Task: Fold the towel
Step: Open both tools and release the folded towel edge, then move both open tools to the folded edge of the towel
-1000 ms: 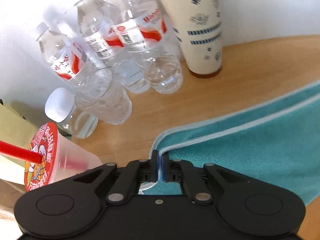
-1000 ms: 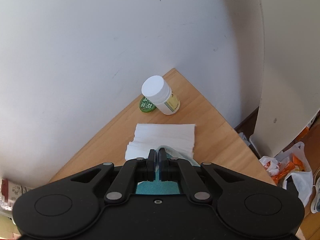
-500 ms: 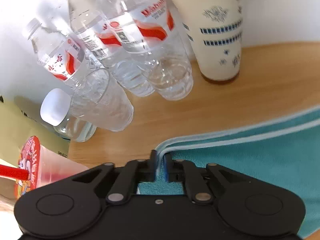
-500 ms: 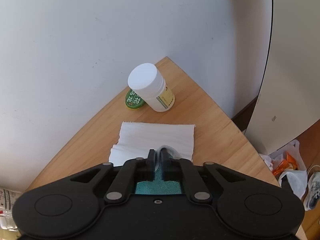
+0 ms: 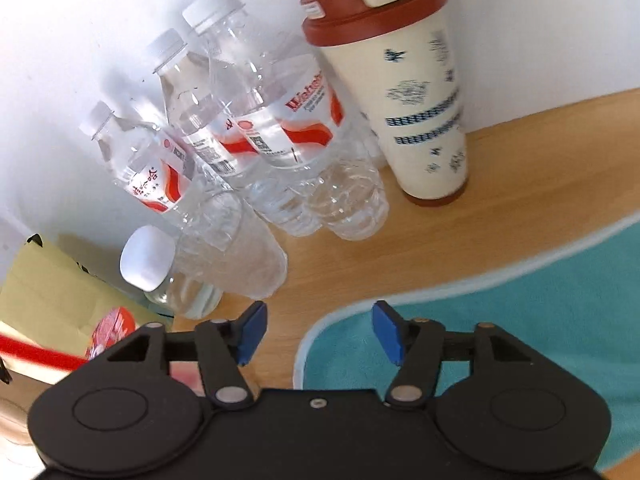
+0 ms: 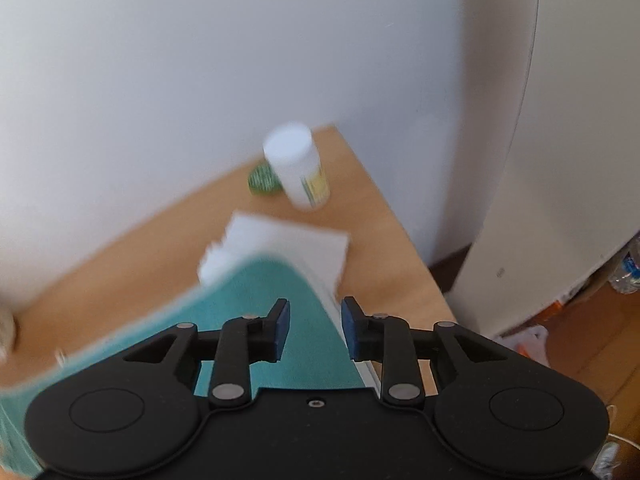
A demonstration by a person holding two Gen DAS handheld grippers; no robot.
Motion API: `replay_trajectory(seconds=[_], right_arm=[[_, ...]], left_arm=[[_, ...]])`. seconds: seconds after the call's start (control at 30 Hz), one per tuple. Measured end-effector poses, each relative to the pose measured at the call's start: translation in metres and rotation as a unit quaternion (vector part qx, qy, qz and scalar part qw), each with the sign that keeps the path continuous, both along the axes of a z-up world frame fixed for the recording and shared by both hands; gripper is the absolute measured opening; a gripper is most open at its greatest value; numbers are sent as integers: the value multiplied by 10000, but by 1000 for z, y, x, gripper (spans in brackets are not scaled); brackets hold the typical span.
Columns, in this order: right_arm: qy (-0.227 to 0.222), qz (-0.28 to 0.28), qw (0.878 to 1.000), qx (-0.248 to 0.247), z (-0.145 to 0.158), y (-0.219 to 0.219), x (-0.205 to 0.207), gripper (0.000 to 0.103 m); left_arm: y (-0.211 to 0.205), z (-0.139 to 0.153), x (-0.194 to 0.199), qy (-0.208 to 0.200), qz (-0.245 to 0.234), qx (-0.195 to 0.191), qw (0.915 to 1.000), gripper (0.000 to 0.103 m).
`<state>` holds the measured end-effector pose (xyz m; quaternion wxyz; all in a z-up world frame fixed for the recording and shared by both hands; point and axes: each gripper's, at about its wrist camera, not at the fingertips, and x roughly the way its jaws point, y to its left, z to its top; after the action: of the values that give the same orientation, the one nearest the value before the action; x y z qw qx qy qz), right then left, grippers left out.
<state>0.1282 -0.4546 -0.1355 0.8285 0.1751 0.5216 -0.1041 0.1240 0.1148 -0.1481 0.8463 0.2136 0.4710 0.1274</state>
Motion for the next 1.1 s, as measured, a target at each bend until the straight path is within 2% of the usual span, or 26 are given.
replay_trajectory(seconds=[0.07, 0.23, 0.33, 0.43, 0.6, 0.67, 0.8, 0.97, 1.1], right_arm=[[59, -11, 10000, 35, -7, -1, -13, 45], [151, -331, 9993, -49, -25, -8, -48, 46], [143, -565, 9981, 210, -34, -15, -62, 46], [8, -723, 9963, 458, -39, -17, -69, 48], [-165, -1022, 9920, 718, -39, -19, -76, 49], [-221, -1071, 9910, 778, -38, -17, -78, 49], [-376, -1205, 9881, 883, -42, -17, -78, 49], [-521, -1346, 9841, 1033, -45, -16, -79, 48], [-562, -1363, 9828, 1113, -46, -12, -79, 48]], left_arm=[[-5, -1, -11, 100, -76, -62, 9999, 69], [-21, -22, -44, 512, -161, 97, 9985, 69], [-17, -32, -57, 673, 223, -191, 9973, 69], [-6, -34, -66, 608, 703, -492, 9945, 69], [7, -34, -81, 511, 1434, -883, 9844, 69], [15, -31, -86, 439, 1748, -1183, 9765, 69], [33, -30, -94, 206, 2378, -1753, 9551, 71], [49, -31, -99, -62, 2955, -2133, 9312, 71], [64, -34, -103, -177, 3494, -2548, 9015, 71]])
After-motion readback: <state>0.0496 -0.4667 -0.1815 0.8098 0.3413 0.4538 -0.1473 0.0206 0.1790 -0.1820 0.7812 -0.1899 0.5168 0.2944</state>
